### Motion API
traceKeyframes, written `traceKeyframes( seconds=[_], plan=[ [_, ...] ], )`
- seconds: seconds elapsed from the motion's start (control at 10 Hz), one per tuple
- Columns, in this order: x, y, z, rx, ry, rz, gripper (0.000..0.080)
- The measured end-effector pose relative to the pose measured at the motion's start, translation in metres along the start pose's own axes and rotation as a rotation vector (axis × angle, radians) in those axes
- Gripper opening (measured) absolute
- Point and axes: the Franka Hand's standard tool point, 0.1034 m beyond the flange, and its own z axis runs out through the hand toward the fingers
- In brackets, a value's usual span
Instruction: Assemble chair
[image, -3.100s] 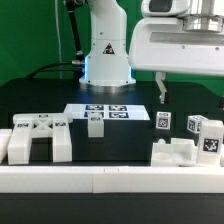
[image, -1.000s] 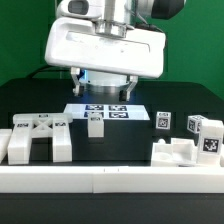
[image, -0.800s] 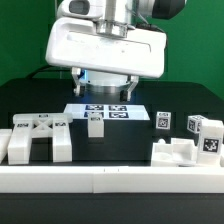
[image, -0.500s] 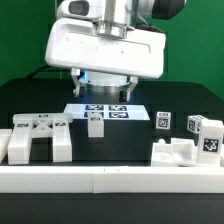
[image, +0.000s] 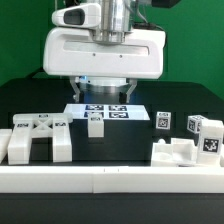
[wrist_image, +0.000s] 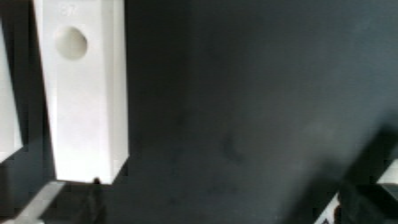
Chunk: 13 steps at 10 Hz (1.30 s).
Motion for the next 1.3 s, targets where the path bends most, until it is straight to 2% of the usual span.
traceKeyframes(
  seconds=[0.1,0.4,0.6,0.8,1.0,1.1,1.3],
  plan=[
    [-0.004,-0.005,0.001,0.018,-0.082,0.002,0.0649],
    [-0.007,-0.005,0.007,0.056,-0.277,-0.004,0.0649],
    [-0.013,0.007,0.013,0.061,-0.382,0.003,0.0649],
    [-0.022,0.006,0.015,0.087,-0.54,0.016,0.0649],
    [-0.022,0.005,0.017,0.092,-0.638,0.015,0.0649],
    [-0.028,0.005,0.017,0.095,-0.721,0.017,0.0649],
    [-0.028,0.013,0.026,0.078,-0.759,0.017,0.0649]
  ],
)
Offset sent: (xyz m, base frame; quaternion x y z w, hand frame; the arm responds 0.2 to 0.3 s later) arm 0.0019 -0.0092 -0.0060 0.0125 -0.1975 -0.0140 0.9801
